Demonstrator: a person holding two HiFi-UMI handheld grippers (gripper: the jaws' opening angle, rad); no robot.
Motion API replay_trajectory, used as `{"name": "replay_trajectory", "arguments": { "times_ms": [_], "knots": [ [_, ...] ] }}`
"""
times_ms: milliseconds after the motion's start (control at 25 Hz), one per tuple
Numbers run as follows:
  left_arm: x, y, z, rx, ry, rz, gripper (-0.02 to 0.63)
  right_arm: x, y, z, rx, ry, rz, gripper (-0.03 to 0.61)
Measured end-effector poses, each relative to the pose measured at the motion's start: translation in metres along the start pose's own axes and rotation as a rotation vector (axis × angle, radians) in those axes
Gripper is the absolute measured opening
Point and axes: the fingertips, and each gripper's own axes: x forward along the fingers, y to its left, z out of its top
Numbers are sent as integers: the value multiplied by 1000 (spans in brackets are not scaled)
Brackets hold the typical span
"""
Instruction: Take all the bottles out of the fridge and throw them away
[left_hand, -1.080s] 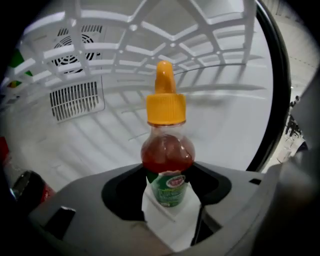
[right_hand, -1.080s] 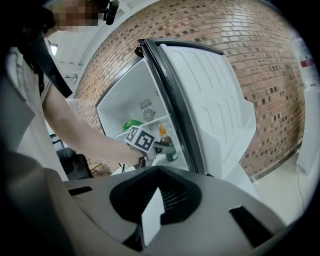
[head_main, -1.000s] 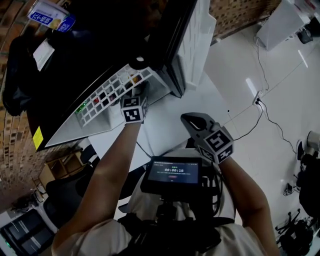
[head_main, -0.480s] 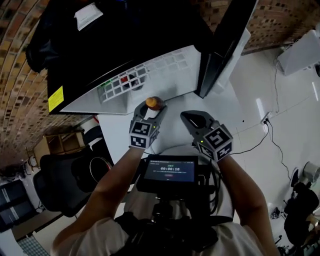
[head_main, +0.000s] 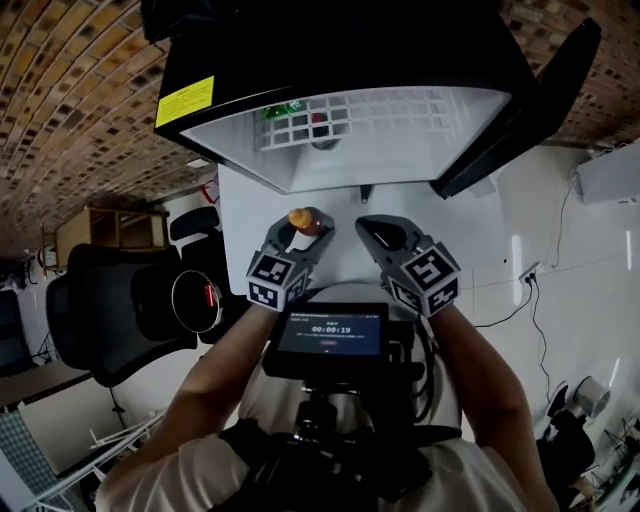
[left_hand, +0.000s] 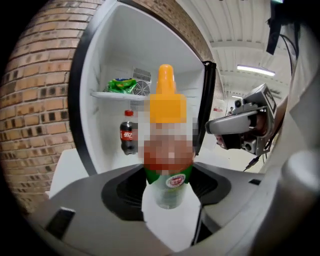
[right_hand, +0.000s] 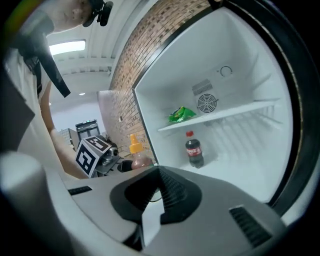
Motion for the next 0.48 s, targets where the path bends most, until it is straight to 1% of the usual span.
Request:
{"name": "replay_trajectory", "arguments": {
  "times_ms": [160, 480],
  "knots": [
    [-31, 11, -10, -35, -25, 24, 284, 21, 22, 2, -24, 26, 56, 0],
    [-90, 51, -50, -160, -46, 150, 284, 70, 70, -4, -65, 89, 170, 0]
  ]
}}
